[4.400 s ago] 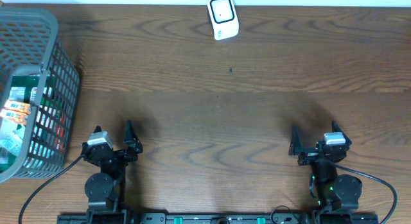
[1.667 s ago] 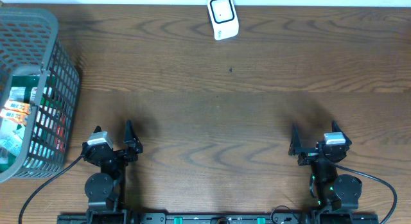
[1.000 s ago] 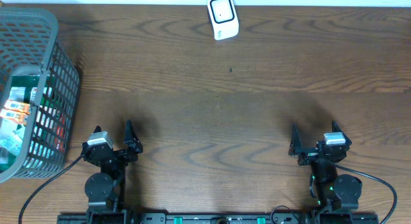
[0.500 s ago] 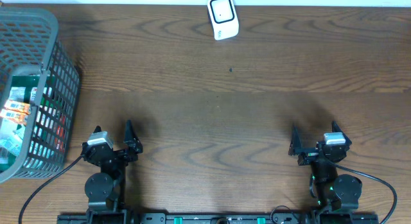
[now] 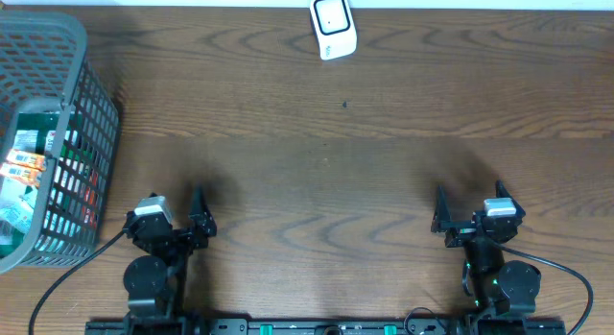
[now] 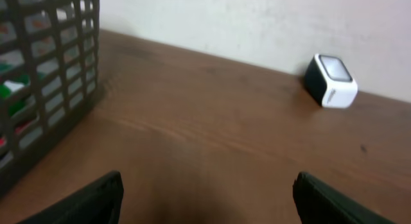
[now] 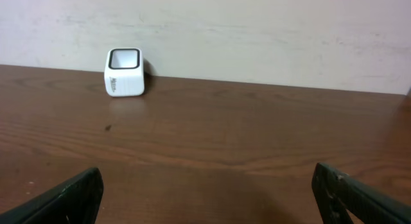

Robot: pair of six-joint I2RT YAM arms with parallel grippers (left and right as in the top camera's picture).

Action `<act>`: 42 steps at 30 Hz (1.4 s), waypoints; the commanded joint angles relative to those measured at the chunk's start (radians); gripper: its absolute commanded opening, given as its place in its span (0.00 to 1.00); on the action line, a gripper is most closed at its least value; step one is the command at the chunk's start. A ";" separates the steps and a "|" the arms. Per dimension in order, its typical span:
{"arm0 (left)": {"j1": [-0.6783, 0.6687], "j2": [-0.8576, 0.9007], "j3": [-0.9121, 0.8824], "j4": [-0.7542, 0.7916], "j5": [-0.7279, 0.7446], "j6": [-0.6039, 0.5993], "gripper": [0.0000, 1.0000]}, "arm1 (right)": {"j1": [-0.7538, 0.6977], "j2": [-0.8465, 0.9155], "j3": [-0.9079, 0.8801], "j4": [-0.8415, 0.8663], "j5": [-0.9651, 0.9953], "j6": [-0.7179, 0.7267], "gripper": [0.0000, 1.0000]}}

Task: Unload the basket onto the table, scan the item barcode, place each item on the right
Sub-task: 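Move the left gripper over and down into the gray basket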

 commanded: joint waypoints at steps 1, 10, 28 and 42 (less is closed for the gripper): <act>0.005 0.027 0.158 -0.105 0.045 0.009 0.85 | -0.003 -0.005 -0.001 -0.005 0.012 0.013 0.99; 0.005 0.364 0.675 -0.491 0.091 -0.025 0.86 | -0.003 -0.005 -0.001 -0.005 0.012 0.013 0.99; 0.005 1.380 2.032 -1.191 0.109 0.006 0.72 | -0.003 -0.005 -0.001 -0.005 0.012 0.013 0.99; 0.294 1.522 2.032 -1.102 -0.224 -0.397 0.32 | -0.003 -0.005 -0.001 -0.005 0.012 0.013 0.99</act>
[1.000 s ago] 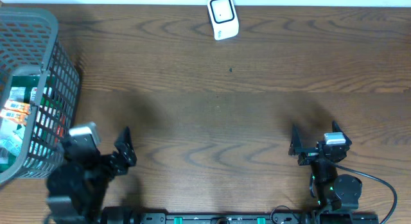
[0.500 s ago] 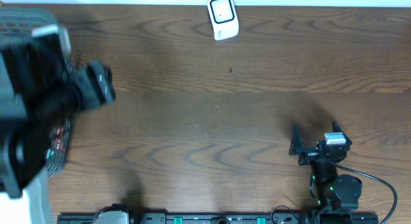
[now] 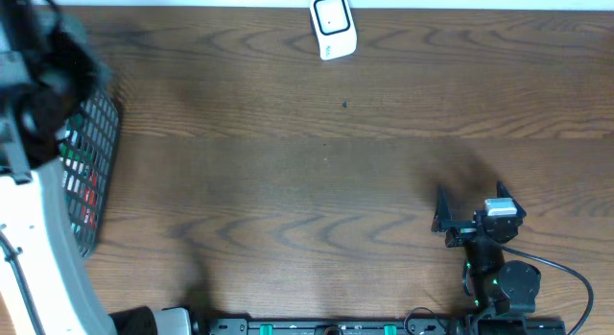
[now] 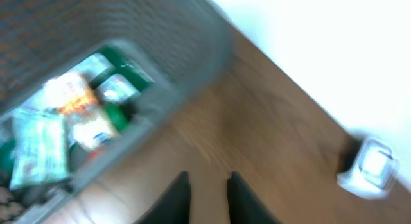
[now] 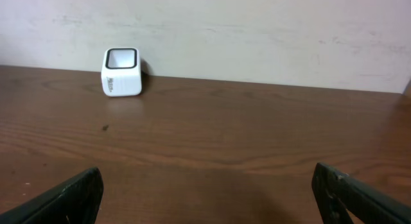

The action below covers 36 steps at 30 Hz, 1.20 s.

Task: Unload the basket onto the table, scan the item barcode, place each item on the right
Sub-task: 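Move the left gripper over and down into the gray basket, then grasp an orange tissue pack with the left gripper and lift it out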

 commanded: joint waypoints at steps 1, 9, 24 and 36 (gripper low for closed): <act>0.159 0.042 0.021 -0.007 -0.081 -0.084 0.41 | -0.003 -0.005 -0.001 -0.004 0.002 0.012 0.99; 0.418 0.151 0.021 -0.011 -0.002 -0.079 0.68 | -0.003 -0.005 -0.001 -0.004 0.002 0.012 0.99; 0.566 0.428 0.021 -0.010 0.022 0.065 0.69 | -0.003 -0.005 -0.001 -0.004 0.002 0.012 0.99; 0.589 0.611 0.020 0.001 0.023 0.101 0.72 | -0.003 -0.005 -0.001 -0.004 0.002 0.012 0.99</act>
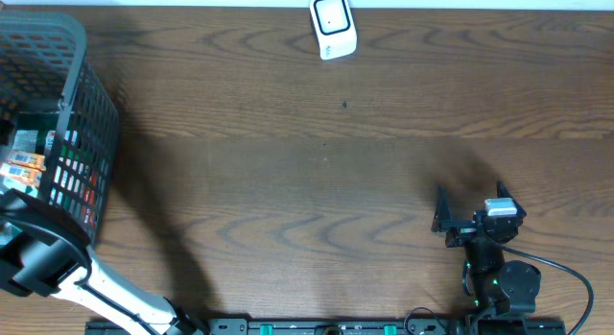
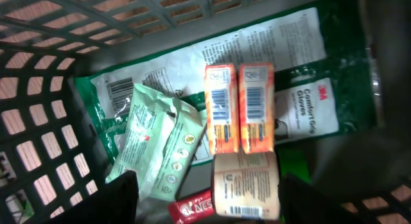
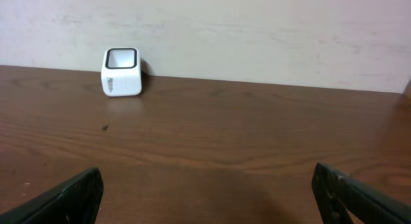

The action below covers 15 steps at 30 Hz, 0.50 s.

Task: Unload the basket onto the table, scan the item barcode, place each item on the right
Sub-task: 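Grasp an orange tissue pack with the left gripper and lift it out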

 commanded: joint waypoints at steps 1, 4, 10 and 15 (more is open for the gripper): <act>0.027 0.039 0.016 0.004 -0.002 0.019 0.72 | -0.003 -0.005 -0.001 -0.004 0.002 0.012 0.99; 0.046 0.066 0.016 0.008 0.032 0.019 0.72 | -0.003 -0.005 -0.001 -0.004 0.002 0.012 0.99; 0.068 0.097 0.005 0.029 0.130 0.068 0.67 | -0.003 -0.005 -0.001 -0.004 0.002 0.012 0.99; 0.069 0.098 0.003 0.029 0.126 0.072 0.57 | -0.003 -0.005 -0.001 -0.004 0.002 0.012 0.99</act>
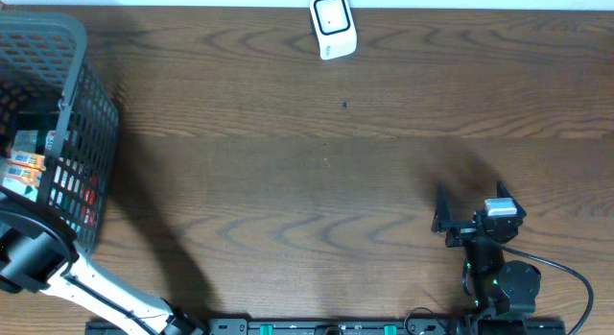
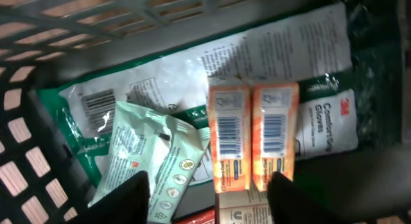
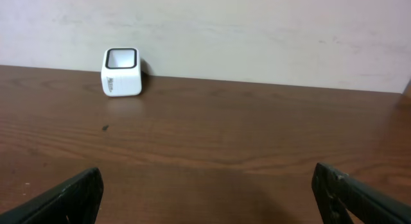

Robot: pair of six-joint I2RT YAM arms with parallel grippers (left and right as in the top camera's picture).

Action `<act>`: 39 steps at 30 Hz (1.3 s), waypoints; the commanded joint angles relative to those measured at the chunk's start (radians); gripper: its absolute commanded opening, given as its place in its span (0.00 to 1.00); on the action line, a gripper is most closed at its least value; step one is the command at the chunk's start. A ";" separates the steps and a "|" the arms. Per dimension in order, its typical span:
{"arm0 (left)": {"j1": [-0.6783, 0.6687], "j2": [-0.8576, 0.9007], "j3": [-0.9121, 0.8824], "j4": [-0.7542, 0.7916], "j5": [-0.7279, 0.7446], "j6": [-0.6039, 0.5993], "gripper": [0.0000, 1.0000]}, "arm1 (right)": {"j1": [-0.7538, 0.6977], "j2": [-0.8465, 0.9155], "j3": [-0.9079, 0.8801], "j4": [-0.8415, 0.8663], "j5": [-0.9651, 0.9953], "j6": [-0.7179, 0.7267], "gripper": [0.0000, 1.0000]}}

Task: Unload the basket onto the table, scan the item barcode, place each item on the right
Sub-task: 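Grasp an orange tissue pack with the left gripper and lift it out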

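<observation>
A grey mesh basket [image 1: 88, 95] stands at the table's left end. Inside it lie two orange boxes with barcodes [image 2: 253, 137], a pale green packet [image 2: 144, 160] and a green-and-white 3M glove pack [image 2: 321, 115]. My left gripper [image 2: 209, 201] hangs open inside the basket just above the orange boxes, with nothing between its fingers. The left arm [image 1: 34, 258] shows at the overhead view's left edge. A white scanner [image 1: 333, 26] sits at the far edge, also seen as a scanner [image 3: 122, 81] from the right wrist. My right gripper [image 1: 467, 215] rests open at the front right.
The basket's walls [image 2: 96, 12] close in around the left gripper on the top and left. A beige canister label and a red wrapper [image 2: 199, 217] lie below the orange boxes. Bare brown tabletop [image 1: 326, 181] stretches between basket, scanner and right arm.
The left gripper has come lower into the basket: the orange boxes look larger and sit further down in its view. Its jaws stay open. The right arm has not moved.
Both grippers rested open at the table's front edge. Then the left arm was up by the basket with its jaws close together. Later it was open over the basket's contents, and now it sits nearer the orange boxes. The right arm stayed put throughout.
</observation>
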 commanded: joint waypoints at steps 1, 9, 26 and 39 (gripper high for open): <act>0.000 0.004 0.002 -0.008 0.020 0.021 0.56 | -0.003 -0.005 -0.001 -0.004 0.002 0.012 0.99; 0.000 0.004 -0.063 0.024 0.020 0.020 0.54 | -0.003 -0.005 -0.001 -0.004 0.002 0.012 0.99; 0.000 0.004 -0.153 0.118 -0.006 0.020 0.53 | -0.003 -0.005 -0.001 -0.004 0.002 0.012 0.99; 0.000 0.004 -0.272 0.224 -0.006 0.020 0.49 | -0.003 -0.005 -0.001 -0.004 0.002 0.012 0.99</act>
